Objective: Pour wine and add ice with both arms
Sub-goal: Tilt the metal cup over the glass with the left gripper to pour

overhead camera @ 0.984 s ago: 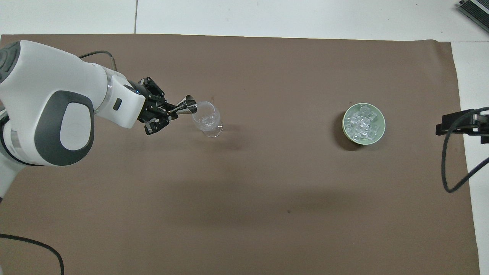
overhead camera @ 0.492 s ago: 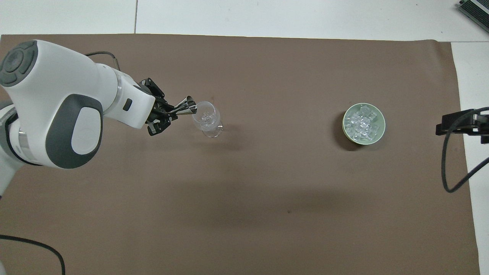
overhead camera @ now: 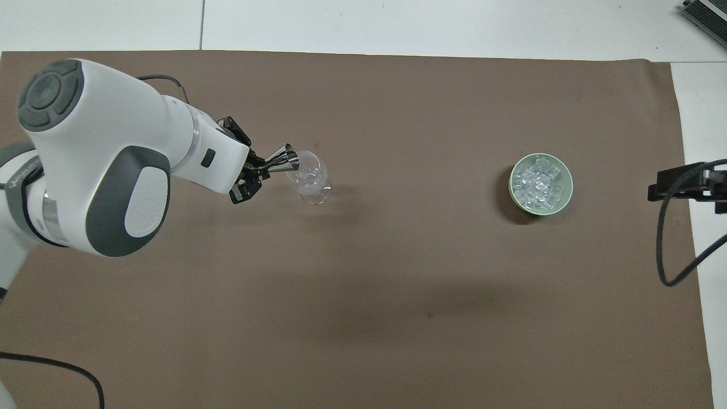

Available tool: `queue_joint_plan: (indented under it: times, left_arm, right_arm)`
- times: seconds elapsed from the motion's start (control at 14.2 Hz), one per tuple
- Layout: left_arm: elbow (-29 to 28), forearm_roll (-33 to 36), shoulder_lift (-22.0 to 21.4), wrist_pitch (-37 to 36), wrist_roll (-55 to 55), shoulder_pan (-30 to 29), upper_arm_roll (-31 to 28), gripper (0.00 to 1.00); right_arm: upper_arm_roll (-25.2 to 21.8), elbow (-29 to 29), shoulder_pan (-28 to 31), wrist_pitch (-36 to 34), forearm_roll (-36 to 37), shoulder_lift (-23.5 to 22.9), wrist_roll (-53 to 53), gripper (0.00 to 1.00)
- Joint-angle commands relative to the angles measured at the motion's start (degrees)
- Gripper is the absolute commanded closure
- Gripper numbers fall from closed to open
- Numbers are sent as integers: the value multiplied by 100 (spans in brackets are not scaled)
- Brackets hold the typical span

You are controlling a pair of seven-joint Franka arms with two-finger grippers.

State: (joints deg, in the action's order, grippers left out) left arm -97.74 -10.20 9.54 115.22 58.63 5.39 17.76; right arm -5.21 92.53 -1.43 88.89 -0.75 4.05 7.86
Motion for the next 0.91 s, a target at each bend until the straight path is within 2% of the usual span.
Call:
queue_joint_plan:
  times: [0.0,0.28,0.56,0.84]
  left_arm:
    - [149,334,-40,-210,-247,208,-106,100]
    - [220,694,-5,-281,-519,331,-106,100]
    - [282,976,-5,-431,-660,384,-106,100]
    - [641,1371,57,-843,-862,506,-97,100]
  right_arm:
    - [11,125,90,-30,-48,131,-118,0]
    - [-15,169,99,277,-48,131,-127,0]
    - [-15,178,99,270,-48,131,-110,0]
    - [11,134,99,243,-4,113,-127,0]
